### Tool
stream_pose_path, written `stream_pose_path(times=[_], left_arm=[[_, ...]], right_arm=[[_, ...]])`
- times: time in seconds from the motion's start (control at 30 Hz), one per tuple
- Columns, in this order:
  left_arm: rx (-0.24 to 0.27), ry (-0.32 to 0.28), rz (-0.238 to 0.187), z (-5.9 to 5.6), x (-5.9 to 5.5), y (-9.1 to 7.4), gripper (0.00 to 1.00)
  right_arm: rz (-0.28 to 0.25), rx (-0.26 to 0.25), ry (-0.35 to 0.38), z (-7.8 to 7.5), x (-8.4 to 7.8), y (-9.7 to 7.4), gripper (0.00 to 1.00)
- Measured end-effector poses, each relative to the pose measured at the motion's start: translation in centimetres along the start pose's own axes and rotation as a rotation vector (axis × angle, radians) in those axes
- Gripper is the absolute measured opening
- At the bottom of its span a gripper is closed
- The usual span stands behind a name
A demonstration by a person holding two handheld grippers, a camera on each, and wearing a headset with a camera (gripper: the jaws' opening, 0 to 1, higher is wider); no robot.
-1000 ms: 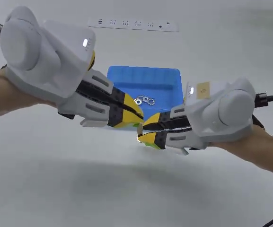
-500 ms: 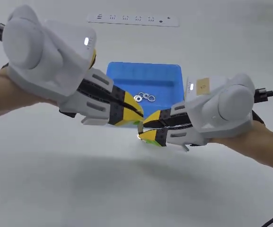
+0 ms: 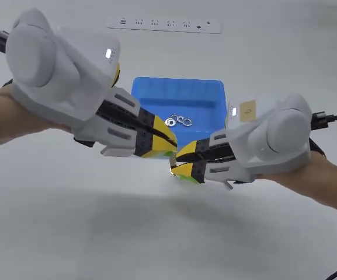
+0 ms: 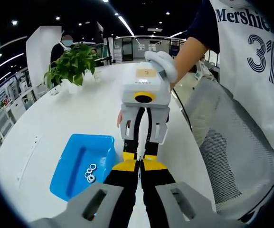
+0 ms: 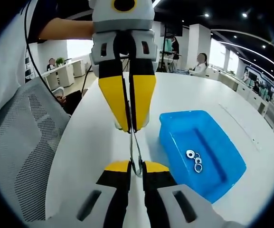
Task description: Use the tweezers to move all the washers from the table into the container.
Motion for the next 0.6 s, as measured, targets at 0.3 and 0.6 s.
stream_pose_path(times=[0.3, 0.6], left_arm=[[-0.005, 0.004, 0.008, -0.1, 0.04, -0.1, 0.06], [-0.008, 0.019, 0.006, -0.41, 0.85, -0.72, 0.06]], right_arm=[[0.002, 0.0, 0.011, 0.09, 0.03, 0.04, 0.1], [-0.01, -0.004, -0.005, 0.31, 0.91, -0.3, 0.1]])
Point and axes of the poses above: the centre of the closed fingertips' face, and the gripper's own axes: y roughly forward along the fingers, z roughly to its left, x roughly out of its top, the point moved 10 cm from there along -y, roughly backward along the fingers, and after that the axes turned 10 degrees about -z, right-handed, at the moved point
